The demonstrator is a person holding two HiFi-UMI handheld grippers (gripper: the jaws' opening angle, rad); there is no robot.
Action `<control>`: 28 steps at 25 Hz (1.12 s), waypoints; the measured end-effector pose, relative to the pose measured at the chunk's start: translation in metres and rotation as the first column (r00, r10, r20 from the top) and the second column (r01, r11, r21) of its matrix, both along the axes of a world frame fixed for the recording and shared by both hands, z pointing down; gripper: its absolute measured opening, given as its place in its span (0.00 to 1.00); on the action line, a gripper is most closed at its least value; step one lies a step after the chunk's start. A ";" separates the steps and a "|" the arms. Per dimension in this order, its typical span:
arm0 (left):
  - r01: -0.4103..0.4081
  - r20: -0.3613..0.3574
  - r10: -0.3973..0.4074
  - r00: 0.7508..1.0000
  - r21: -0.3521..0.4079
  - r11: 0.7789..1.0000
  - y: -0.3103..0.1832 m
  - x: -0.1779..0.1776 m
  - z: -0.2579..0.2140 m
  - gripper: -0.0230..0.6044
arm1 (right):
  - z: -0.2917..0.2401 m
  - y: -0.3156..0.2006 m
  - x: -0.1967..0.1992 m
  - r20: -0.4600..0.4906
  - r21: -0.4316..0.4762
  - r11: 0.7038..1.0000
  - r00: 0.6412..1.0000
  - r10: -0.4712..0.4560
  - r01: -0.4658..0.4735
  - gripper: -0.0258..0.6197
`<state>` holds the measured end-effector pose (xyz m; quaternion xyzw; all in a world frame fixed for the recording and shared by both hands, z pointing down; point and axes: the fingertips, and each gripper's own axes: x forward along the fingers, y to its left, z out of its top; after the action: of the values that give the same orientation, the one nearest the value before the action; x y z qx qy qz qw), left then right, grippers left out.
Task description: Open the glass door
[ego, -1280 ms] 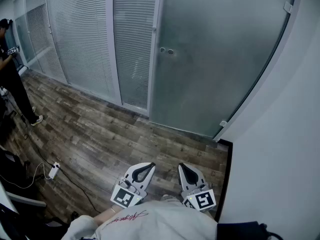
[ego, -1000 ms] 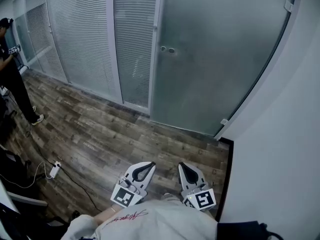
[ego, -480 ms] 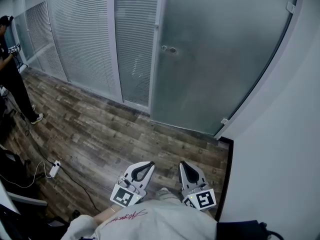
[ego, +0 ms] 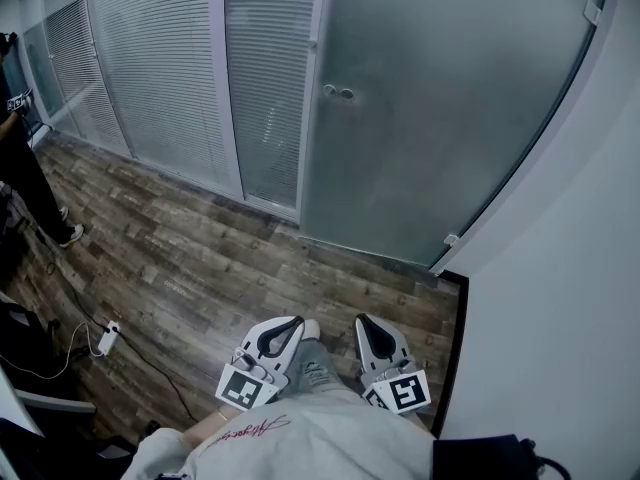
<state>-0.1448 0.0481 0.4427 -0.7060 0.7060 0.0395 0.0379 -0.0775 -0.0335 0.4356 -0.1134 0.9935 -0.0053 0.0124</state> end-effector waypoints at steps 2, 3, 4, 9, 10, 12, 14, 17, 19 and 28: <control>0.011 -0.002 -0.011 1.000 -0.001 1.000 -0.008 -0.012 -0.001 0.07 | -0.002 -0.010 -0.012 0.007 -0.003 1.000 1.000 -0.004 0.004 0.07; 0.015 -0.003 -0.015 1.000 0.000 1.000 -0.012 -0.017 -0.002 0.07 | -0.003 -0.015 -0.018 0.011 -0.004 1.000 1.000 -0.006 0.006 0.07; 0.021 -0.004 -0.021 1.000 0.001 1.000 -0.017 -0.023 -0.002 0.07 | -0.003 -0.021 -0.025 0.014 -0.005 1.000 1.000 -0.008 0.008 0.07; 0.043 -0.023 -0.043 0.999 0.003 0.999 -0.045 -0.056 -0.002 0.07 | -0.005 -0.052 -0.060 0.019 -0.005 1.000 1.000 -0.015 0.015 0.07; 0.047 -0.024 -0.047 0.999 0.003 0.999 -0.053 -0.064 -0.001 0.07 | -0.004 -0.061 -0.067 0.018 -0.006 1.000 1.000 -0.012 0.012 0.07; 0.057 -0.022 -0.057 0.998 0.002 0.998 -0.071 -0.082 0.000 0.07 | -0.001 -0.083 -0.083 0.013 -0.011 1.000 1.000 -0.006 0.006 0.07; 0.071 -0.025 -0.071 0.997 -0.004 0.997 -0.090 -0.101 0.001 0.07 | 0.001 -0.106 -0.101 0.009 -0.024 1.000 1.000 -0.007 0.007 0.07; 0.096 -0.040 -0.096 0.995 -0.004 0.995 -0.115 -0.127 0.000 0.07 | 0.000 -0.137 -0.129 0.007 -0.028 0.999 1.000 -0.023 0.023 0.07; 0.111 -0.068 -0.110 0.992 0.010 0.994 -0.132 -0.144 -0.005 0.07 | -0.005 -0.154 -0.150 0.012 -0.013 0.999 0.999 -0.041 0.041 0.07; 0.121 0.209 -0.136 0.968 0.085 0.989 -0.200 -0.205 -0.035 0.07 | -0.018 -0.228 -0.224 0.016 -0.022 0.997 0.997 -0.076 0.077 0.07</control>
<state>-0.3494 -0.1514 0.4081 -0.6572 0.7402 -0.0140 0.1413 -0.3018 -0.2618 0.4177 -0.0753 0.9968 -0.0178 0.0186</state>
